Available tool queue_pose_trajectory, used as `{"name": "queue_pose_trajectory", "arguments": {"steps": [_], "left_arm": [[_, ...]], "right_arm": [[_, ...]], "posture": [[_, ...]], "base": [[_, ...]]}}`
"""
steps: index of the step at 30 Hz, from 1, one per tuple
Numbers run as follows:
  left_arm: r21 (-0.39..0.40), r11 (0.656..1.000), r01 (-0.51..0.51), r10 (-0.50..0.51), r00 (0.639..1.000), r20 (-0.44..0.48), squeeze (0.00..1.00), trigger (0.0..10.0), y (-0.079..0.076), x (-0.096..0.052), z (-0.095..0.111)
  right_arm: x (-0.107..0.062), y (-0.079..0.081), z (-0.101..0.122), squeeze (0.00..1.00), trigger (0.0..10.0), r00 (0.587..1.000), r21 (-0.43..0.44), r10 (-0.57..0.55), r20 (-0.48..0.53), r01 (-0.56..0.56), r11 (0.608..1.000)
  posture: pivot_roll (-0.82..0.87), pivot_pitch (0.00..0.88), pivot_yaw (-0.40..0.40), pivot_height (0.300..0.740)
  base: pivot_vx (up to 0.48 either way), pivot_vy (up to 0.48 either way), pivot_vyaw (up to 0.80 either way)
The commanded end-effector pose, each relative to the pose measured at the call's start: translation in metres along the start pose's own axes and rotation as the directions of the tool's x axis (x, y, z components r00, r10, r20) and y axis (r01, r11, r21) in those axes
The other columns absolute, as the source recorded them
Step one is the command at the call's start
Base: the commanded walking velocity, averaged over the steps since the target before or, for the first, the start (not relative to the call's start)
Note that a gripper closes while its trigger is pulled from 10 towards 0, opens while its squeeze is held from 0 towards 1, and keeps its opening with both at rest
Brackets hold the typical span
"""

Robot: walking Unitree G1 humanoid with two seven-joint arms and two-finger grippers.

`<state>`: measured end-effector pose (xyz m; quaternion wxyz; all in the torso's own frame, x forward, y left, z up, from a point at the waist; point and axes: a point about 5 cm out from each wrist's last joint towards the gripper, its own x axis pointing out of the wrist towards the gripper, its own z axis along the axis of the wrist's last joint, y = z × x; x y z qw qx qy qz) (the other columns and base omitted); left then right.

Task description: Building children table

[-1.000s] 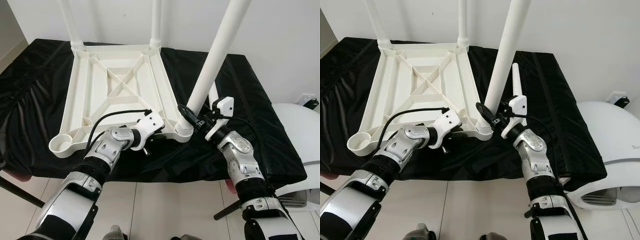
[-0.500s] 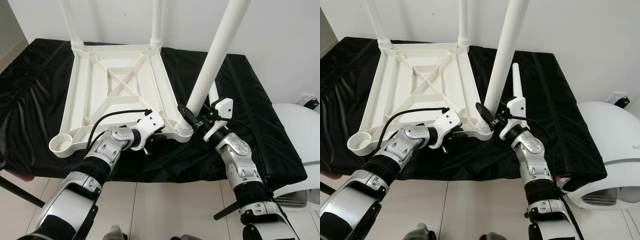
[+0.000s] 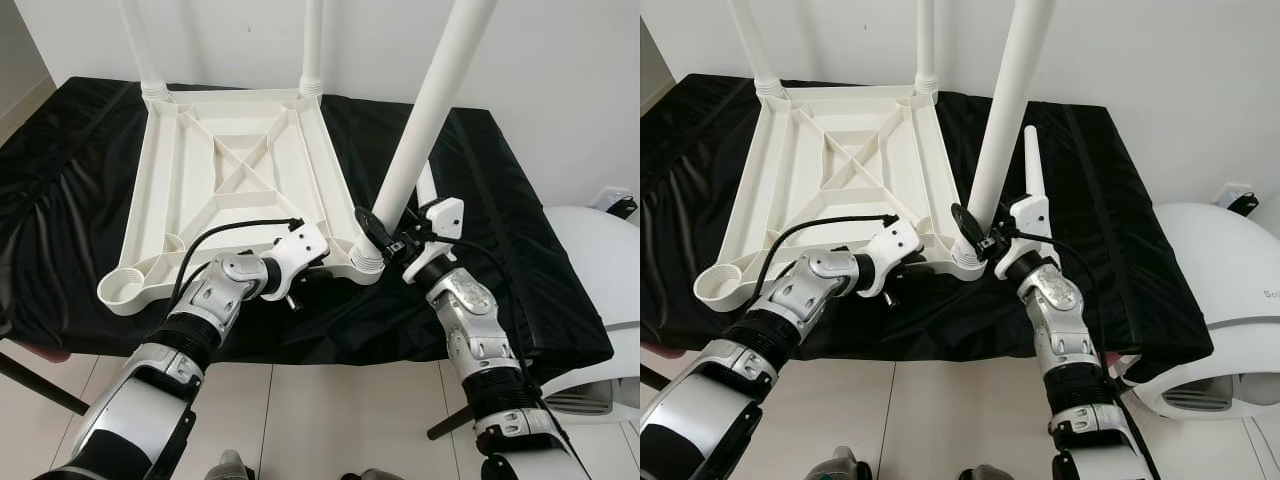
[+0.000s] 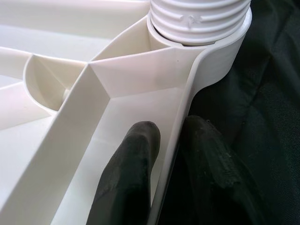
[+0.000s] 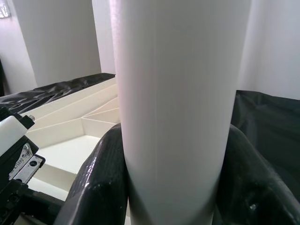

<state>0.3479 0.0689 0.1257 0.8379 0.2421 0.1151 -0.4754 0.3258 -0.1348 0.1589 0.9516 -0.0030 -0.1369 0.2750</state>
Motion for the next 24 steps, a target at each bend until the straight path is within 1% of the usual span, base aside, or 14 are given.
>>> {"name": "queue_pose_trajectory", "arguments": {"steps": [1, 12, 17, 24], "left_arm": [[0.030, 1.000, -0.004, 0.004, 1.000, -0.013, 0.00, 10.0, 0.0009, -0.0006, 0.0022], [0.031, 1.000, -0.004, 0.004, 1.000, -0.012, 0.00, 10.0, 0.0011, -0.0005, 0.0028], [0.032, 0.999, -0.002, 0.002, 1.000, -0.012, 0.00, 10.0, 0.0011, -0.0001, 0.0031], [0.032, 0.999, -0.003, 0.003, 1.000, -0.012, 0.00, 10.0, 0.0013, 0.0000, 0.0034]], "right_arm": [[-0.0094, 0.0014, -0.0206, 0.00, 10.0, 0.994, 0.027, -0.033, -0.106, 0.036, 0.999], [-0.0100, 0.0035, -0.0192, 0.00, 10.0, 0.992, 0.019, -0.085, -0.094, 0.087, 0.996], [-0.0099, 0.0034, -0.0171, 0.00, 10.0, 0.985, 0.004, -0.151, -0.079, 0.152, 0.988], [-0.0090, 0.0057, -0.0156, 0.00, 10.0, 0.982, -0.010, -0.174, -0.072, 0.174, 0.985]], "posture": [[0.00, 0.030, -0.030, 0.740], [0.00, 0.029, -0.031, 0.740], [0.00, 0.031, -0.031, 0.740], [0.00, 0.030, -0.032, 0.740]], "base": [[0.000, 0.000, 0.00], [0.000, 0.000, 0.00], [0.000, 0.000, 0.00], [0.000, 0.000, 0.00]]}}
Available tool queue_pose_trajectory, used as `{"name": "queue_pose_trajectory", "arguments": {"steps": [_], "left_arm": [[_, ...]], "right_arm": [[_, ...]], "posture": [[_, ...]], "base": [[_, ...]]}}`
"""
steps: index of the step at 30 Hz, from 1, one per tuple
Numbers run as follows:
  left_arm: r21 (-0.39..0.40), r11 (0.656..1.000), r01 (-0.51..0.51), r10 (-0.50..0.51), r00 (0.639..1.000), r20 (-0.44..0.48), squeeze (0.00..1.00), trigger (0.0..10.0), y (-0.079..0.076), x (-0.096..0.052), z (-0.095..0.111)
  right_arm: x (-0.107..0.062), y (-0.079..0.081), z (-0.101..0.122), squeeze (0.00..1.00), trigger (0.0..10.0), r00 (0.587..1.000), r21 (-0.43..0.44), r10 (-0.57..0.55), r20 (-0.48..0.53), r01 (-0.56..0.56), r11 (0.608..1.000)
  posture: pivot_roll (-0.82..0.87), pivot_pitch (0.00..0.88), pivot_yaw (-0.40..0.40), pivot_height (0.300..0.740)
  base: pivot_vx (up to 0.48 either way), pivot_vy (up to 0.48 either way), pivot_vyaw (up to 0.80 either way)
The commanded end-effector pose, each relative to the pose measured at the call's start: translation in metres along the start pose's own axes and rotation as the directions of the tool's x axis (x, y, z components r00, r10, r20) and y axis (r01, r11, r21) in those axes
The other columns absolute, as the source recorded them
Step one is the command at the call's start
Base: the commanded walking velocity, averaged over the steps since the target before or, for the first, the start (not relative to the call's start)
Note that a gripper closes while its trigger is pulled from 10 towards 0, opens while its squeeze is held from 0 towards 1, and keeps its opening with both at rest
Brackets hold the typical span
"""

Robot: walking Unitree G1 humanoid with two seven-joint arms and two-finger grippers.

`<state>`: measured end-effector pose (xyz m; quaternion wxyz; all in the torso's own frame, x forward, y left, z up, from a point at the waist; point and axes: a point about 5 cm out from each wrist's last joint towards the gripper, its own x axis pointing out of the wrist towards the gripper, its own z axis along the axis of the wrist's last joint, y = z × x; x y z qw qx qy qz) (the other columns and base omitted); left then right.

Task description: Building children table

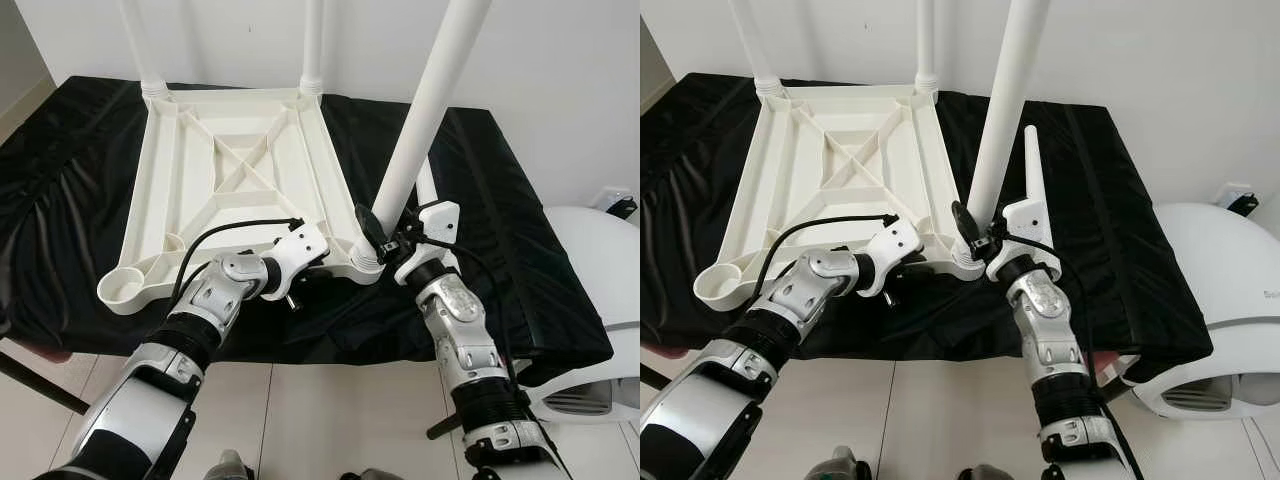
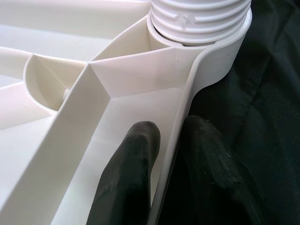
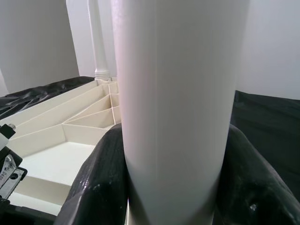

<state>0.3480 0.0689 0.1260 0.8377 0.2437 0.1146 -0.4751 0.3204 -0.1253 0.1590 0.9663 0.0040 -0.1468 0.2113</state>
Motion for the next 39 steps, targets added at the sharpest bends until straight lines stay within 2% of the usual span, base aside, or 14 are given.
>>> {"name": "queue_pose_trajectory", "arguments": {"steps": [1, 25, 34, 39], "left_arm": [[0.030, 1.000, -0.003, 0.003, 1.000, -0.010, 0.00, 10.0, 0.0012, -0.0001, 0.0033], [0.031, 1.000, 0.000, 0.001, 1.000, -0.010, 0.00, 10.0, 0.0005, 0.0000, 0.0035], [0.033, 0.999, 0.003, -0.003, 1.000, -0.008, 0.00, 10.0, -0.0005, 0.0002, 0.0036], [0.033, 0.999, 0.005, -0.005, 1.000, -0.006, 0.00, 10.0, -0.0009, 0.0004, 0.0041]], "right_arm": [[-0.0091, -0.0054, -0.0157, 0.00, 10.0, 0.994, -0.004, -0.061, -0.087, 0.060, 0.998], [-0.0135, -0.0021, -0.0151, 0.00, 10.0, 0.972, -0.054, -0.219, -0.089, 0.215, 0.975], [-0.0150, -0.0015, -0.0125, 0.00, 10.0, 0.948, -0.075, -0.307, -0.078, 0.302, 0.950], [-0.0171, -0.0038, -0.0112, 0.00, 10.0, 0.923, -0.092, -0.378, -0.071, 0.371, 0.924]], "posture": [[0.00, 0.030, -0.032, 0.740], [0.01, 0.022, -0.037, 0.740], [0.01, 0.021, -0.037, 0.740], [0.01, 0.023, -0.036, 0.740]], "base": [[0.000, 0.000, 0.00], [0.000, 0.000, 0.00], [0.000, 0.000, 0.00], [0.000, 0.000, 0.00]]}}
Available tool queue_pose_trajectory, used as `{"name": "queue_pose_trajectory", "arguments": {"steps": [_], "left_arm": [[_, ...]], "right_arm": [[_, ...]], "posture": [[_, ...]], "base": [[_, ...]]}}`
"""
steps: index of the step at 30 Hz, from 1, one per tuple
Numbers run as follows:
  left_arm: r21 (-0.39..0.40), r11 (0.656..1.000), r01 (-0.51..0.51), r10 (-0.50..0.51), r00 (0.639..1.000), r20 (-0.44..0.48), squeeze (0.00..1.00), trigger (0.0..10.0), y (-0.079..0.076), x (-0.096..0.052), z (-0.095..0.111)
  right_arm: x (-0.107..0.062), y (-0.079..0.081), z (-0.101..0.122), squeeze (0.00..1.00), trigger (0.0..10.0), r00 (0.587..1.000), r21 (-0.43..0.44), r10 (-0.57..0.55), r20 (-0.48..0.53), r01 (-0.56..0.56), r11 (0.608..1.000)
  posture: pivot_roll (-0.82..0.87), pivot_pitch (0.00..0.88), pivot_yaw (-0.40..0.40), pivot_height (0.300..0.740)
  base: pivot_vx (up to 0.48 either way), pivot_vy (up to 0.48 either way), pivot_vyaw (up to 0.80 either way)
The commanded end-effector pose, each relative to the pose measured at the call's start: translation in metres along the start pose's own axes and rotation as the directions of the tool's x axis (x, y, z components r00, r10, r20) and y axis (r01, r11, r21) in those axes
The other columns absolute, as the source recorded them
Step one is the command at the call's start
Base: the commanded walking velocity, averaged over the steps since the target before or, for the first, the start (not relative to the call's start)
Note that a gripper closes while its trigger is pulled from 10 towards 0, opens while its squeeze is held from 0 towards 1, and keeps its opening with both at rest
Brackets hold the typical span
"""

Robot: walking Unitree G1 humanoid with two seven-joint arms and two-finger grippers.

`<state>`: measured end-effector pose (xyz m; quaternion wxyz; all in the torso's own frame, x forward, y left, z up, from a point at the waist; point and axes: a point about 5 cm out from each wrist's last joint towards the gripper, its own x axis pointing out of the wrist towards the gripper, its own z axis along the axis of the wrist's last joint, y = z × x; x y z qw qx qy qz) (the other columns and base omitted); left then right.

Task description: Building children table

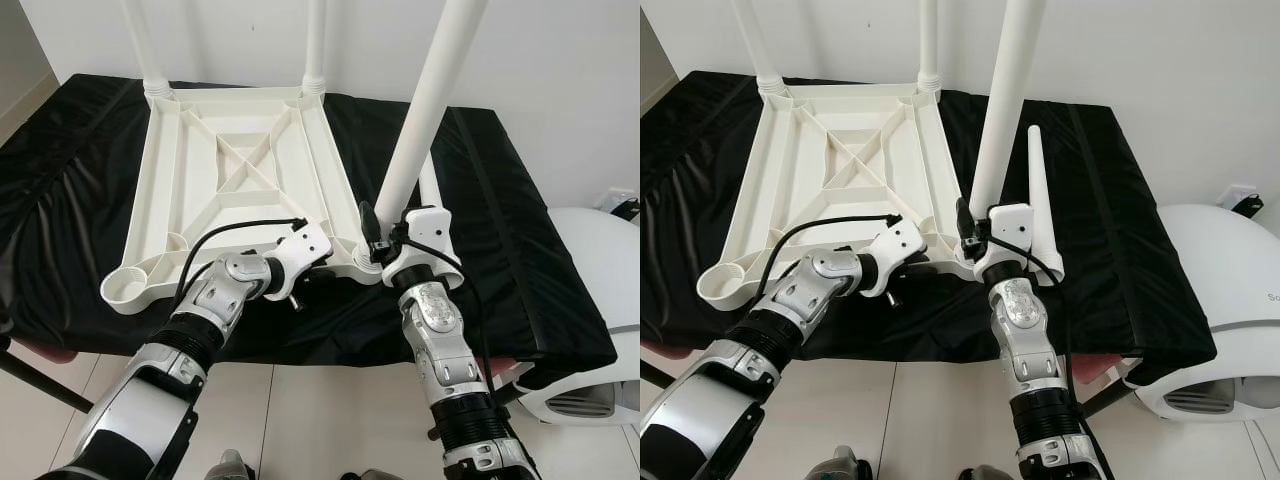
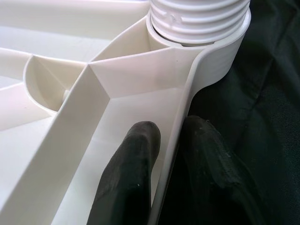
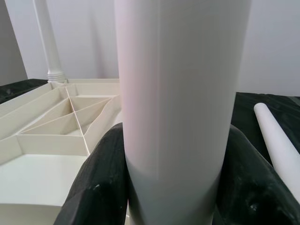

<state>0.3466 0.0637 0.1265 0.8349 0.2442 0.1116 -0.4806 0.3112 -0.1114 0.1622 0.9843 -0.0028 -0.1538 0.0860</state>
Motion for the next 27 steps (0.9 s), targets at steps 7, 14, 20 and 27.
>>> {"name": "queue_pose_trajectory", "arguments": {"steps": [7, 14, 20, 27], "left_arm": [[0.025, 1.000, -0.005, 0.005, 1.000, -0.013, 0.00, 10.0, 0.0026, -0.0032, 0.0009], [0.024, 1.000, -0.005, 0.005, 1.000, -0.014, 0.00, 10.0, 0.0024, -0.0037, 0.0008], [0.023, 1.000, -0.007, 0.007, 1.000, -0.015, 0.00, 10.0, 0.0028, -0.0042, 0.0009], [0.020, 1.000, -0.009, 0.009, 1.000, -0.015, 0.00, 10.0, 0.0030, -0.0046, 0.0006]], "right_arm": [[-0.0129, -0.0248, -0.0153, 0.00, 10.0, 0.970, -0.070, -0.227, -0.090, 0.221, 0.973], [-0.0168, -0.0222, -0.0135, 0.00, 10.0, 0.954, -0.086, -0.285, -0.089, 0.278, 0.957], [-0.0185, -0.0225, -0.0133, 0.00, 10.0, 0.940, -0.114, -0.330, -0.091, 0.319, 0.941], [-0.0187, -0.0212, -0.0153, 0.00, 10.0, 0.936, -0.120, -0.337, -0.106, 0.324, 0.938]], "posture": [[0.01, 0.027, -0.036, 0.740], [0.01, 0.029, -0.035, 0.740], [0.01, 0.032, -0.037, 0.740], [0.02, 0.033, -0.039, 0.740]], "base": [[0.000, 0.000, 0.00], [0.000, 0.000, 0.00], [0.000, 0.000, 0.00], [0.000, 0.000, 0.00]]}}
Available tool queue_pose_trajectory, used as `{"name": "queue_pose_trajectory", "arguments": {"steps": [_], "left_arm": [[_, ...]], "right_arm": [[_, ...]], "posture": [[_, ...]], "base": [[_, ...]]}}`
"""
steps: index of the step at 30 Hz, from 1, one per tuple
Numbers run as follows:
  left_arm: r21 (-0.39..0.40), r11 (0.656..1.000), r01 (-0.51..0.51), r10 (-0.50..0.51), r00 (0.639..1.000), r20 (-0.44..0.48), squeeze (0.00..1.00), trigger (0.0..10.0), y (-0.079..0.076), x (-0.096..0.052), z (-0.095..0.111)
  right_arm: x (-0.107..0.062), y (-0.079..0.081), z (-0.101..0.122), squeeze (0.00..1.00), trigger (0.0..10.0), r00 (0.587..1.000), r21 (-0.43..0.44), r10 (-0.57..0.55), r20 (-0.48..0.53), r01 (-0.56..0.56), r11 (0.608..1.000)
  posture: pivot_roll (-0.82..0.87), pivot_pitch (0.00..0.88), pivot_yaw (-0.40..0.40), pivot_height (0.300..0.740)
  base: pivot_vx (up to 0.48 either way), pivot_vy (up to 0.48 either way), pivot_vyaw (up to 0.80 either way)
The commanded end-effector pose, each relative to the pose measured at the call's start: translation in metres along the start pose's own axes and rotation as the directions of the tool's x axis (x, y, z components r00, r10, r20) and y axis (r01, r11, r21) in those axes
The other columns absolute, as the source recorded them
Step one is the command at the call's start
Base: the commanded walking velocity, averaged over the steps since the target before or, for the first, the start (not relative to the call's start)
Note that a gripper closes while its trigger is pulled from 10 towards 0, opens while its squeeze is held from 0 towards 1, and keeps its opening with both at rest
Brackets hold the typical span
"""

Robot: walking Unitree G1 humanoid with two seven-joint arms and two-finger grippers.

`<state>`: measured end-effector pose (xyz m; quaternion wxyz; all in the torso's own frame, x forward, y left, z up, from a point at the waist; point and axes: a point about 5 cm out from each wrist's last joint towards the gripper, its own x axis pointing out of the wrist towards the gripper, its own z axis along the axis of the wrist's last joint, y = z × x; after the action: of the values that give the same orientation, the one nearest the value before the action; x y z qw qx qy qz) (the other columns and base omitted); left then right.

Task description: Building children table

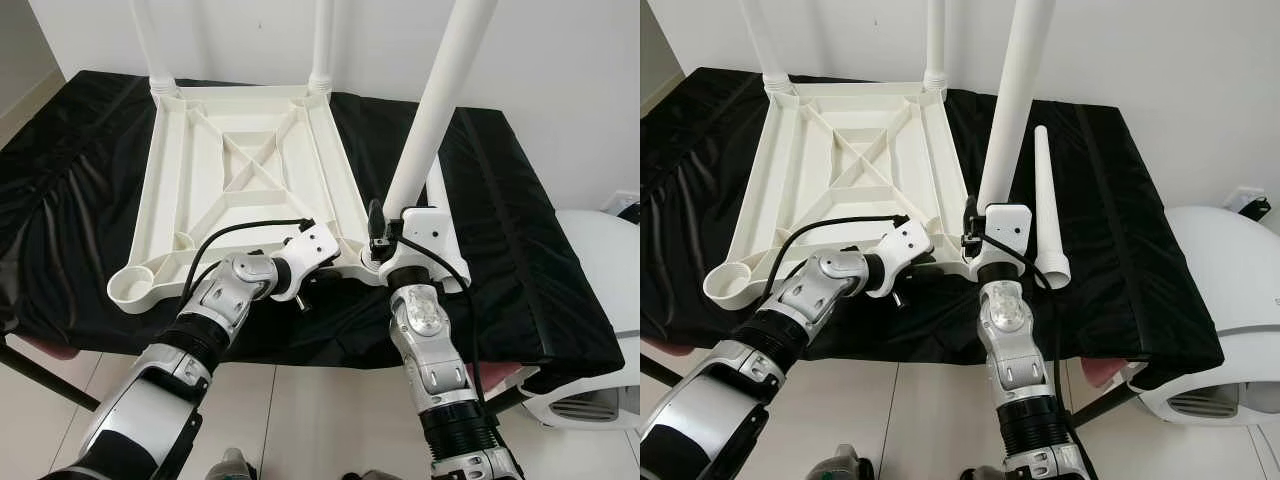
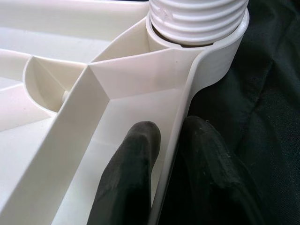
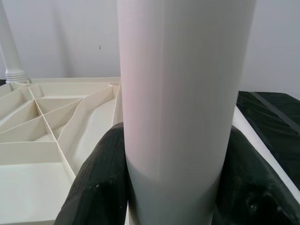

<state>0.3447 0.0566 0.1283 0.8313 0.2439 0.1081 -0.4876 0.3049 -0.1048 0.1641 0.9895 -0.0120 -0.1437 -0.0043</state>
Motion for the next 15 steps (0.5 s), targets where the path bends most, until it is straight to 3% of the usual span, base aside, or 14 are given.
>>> {"name": "queue_pose_trajectory", "arguments": {"steps": [1, 8, 15], "left_arm": [[0.014, 1.000, -0.023, 0.023, 0.999, -0.024, 0.00, 10.0, 0.007, -0.008, -0.005], [0.012, 1.000, -0.023, 0.023, 0.999, -0.023, 0.00, 10.0, 0.007, -0.008, -0.004], [0.013, 1.000, -0.018, 0.018, 1.000, -0.022, 0.00, 10.0, 0.005, -0.007, -0.004]], "right_arm": [[-0.009, -0.030, -0.020, 0.00, 10.0, 0.982, -0.072, -0.163, -0.095, 0.156, 0.985], [-0.009, -0.030, -0.021, 0.00, 10.0, 0.979, -0.074, -0.172, -0.106, 0.164, 0.984], [-0.004, -0.028, -0.001, 0.00, 10.0, 0.987, -0.050, -0.162, 0.001, 0.162, 0.986]], "posture": [[0.02, 0.033, -0.039, 0.740], [0.01, 0.031, -0.041, 0.740], [0.01, 0.026, -0.041, 0.740]], "base": [[0.000, 0.000, 0.00], [0.000, 0.000, 0.00], [0.000, 0.000, 0.00]]}}
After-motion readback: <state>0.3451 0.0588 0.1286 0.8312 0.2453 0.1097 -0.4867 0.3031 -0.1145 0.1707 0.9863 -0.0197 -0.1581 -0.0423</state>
